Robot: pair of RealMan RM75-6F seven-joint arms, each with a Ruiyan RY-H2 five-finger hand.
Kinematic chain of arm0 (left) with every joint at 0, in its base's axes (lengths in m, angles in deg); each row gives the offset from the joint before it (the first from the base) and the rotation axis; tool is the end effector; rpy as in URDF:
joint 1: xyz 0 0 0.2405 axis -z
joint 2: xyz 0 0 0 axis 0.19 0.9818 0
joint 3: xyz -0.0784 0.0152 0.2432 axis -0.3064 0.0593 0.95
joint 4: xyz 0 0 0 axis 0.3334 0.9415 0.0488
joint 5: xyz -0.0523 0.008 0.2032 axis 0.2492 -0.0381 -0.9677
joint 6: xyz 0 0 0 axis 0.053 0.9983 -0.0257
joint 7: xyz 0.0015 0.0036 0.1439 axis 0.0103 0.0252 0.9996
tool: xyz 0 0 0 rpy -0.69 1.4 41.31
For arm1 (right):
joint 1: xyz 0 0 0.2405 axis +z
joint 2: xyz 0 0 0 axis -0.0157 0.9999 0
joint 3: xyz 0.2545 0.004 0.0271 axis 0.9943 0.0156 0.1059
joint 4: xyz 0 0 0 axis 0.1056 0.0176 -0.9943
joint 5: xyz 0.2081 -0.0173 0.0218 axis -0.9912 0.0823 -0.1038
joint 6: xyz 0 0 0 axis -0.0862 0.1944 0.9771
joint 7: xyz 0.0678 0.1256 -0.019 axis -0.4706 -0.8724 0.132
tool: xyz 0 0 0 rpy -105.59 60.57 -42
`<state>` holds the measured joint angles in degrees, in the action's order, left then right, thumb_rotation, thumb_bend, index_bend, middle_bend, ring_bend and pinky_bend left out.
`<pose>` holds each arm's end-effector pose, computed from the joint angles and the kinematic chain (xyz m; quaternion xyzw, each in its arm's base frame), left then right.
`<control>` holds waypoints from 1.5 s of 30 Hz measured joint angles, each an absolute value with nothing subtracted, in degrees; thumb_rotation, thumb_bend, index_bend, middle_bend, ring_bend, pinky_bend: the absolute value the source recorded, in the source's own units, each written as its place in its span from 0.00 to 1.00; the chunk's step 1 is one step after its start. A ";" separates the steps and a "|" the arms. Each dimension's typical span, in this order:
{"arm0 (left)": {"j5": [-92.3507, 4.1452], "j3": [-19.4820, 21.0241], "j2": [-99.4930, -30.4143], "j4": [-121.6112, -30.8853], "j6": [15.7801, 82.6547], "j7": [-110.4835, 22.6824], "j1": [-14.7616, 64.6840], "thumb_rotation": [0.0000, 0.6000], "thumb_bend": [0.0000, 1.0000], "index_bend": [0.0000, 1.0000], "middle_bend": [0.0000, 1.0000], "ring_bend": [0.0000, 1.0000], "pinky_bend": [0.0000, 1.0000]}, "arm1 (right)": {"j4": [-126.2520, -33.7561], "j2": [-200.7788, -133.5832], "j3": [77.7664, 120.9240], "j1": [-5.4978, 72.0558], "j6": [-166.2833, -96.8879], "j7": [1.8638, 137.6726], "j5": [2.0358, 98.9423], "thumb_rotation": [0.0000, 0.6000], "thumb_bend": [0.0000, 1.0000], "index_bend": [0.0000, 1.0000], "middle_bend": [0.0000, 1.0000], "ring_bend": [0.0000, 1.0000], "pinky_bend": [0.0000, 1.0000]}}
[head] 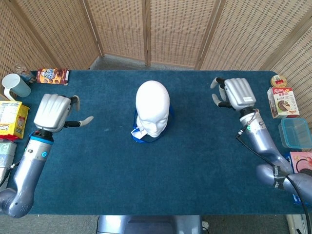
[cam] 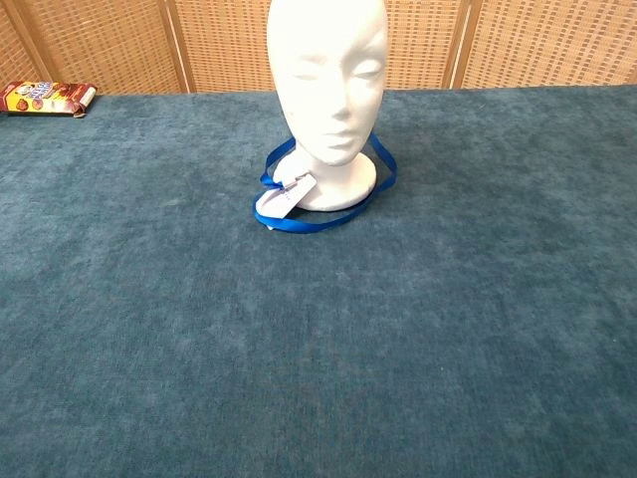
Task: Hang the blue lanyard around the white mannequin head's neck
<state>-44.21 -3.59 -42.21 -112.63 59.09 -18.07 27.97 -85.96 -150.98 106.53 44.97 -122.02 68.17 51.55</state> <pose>-0.1377 0.3356 0.1626 -0.6591 -0.2705 -0.4225 0.5603 -0.1602 -0.4300 0.1616 0.6415 -0.3540 0.4662 0.4958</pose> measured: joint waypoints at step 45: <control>-68.19 13.44 -44.33 -104.44 81.26 -38.21 -7.56 0.40 0.16 0.56 0.66 0.55 0.47 | -107.20 -143.92 92.10 10.62 -154.08 78.07 63.97 0.90 0.44 0.51 0.60 0.66 0.78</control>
<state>-68.19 13.44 -44.33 -104.44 81.26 -38.21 -7.56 -107.20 -143.92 92.10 10.62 -154.08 78.07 63.97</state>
